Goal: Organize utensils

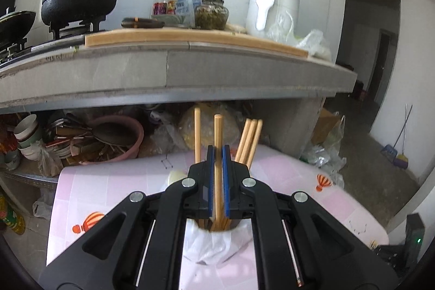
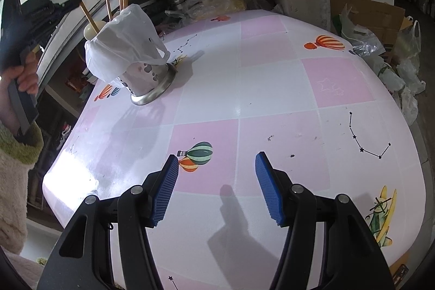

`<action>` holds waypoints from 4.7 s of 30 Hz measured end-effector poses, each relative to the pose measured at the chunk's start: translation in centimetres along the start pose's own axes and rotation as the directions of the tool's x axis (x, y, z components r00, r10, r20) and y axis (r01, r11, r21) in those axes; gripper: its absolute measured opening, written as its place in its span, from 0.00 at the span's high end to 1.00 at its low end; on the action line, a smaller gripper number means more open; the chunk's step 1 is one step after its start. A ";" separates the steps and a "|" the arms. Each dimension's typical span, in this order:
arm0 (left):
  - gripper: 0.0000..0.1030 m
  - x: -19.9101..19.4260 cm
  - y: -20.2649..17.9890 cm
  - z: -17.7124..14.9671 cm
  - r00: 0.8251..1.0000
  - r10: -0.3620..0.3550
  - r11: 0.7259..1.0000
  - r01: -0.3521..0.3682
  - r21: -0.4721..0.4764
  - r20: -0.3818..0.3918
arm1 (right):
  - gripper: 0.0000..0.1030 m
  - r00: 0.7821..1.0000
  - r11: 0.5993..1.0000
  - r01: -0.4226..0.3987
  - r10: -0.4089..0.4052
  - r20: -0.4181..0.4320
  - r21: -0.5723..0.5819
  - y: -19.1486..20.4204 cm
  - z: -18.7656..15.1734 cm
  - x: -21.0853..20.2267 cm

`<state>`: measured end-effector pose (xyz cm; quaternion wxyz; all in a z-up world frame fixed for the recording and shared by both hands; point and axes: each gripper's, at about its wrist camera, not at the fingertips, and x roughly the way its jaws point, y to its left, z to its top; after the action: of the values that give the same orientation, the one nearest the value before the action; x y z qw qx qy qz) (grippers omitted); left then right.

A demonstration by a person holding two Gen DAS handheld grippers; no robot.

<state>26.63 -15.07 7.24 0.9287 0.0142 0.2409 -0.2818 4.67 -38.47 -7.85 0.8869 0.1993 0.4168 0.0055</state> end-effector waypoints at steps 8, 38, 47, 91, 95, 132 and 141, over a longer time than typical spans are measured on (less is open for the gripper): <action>0.95 -0.1 -0.9 -1.7 0.999 0.046 0.997 -0.045 0.062 -0.010 | 0.44 1.000 1.000 -0.003 0.003 -0.002 -0.004 0.3 0.0 0.1; 0.19 -9.3 -1.2 -6.6 0.998 -0.012 0.999 0.009 -0.039 -0.066 | 0.31 1.000 0.996 -0.012 0.014 0.025 -0.085 4.3 -0.3 -1.6; 0.15 -9.8 -0.9 -9.6 0.991 0.026 0.996 -0.037 -0.083 -0.133 | 0.22 0.999 0.993 -0.001 0.005 0.037 -0.115 6.1 -0.4 -2.0; 0.08 -10.5 0.8 -13.8 0.934 0.270 0.948 -0.301 -0.107 -0.232 | 0.06 0.954 0.940 0.280 -0.250 0.164 -0.195 11.6 -0.3 -1.9; 0.08 -10.4 0.9 -14.1 0.934 0.241 0.953 -0.279 -0.119 -0.265 | 0.06 0.948 0.932 0.296 -0.261 0.180 -0.209 12.0 -0.5 -2.1; 0.08 -11.4 -2.5 -14.6 0.936 0.297 0.950 -0.310 -0.044 -0.192 | 0.06 0.945 0.963 0.192 -0.130 0.300 -0.187 10.0 -1.0 -6.1; 0.08 -12.2 -2.4 -14.7 0.942 0.287 0.951 -0.302 -0.067 -0.173 | 0.06 0.940 0.964 0.198 -0.135 0.315 -0.177 10.1 -0.6 -6.5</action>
<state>10.02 -8.39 0.11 0.9374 0.0297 0.3231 -0.1263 1.58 -30.12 0.24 0.9528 0.0686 0.2902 -0.0571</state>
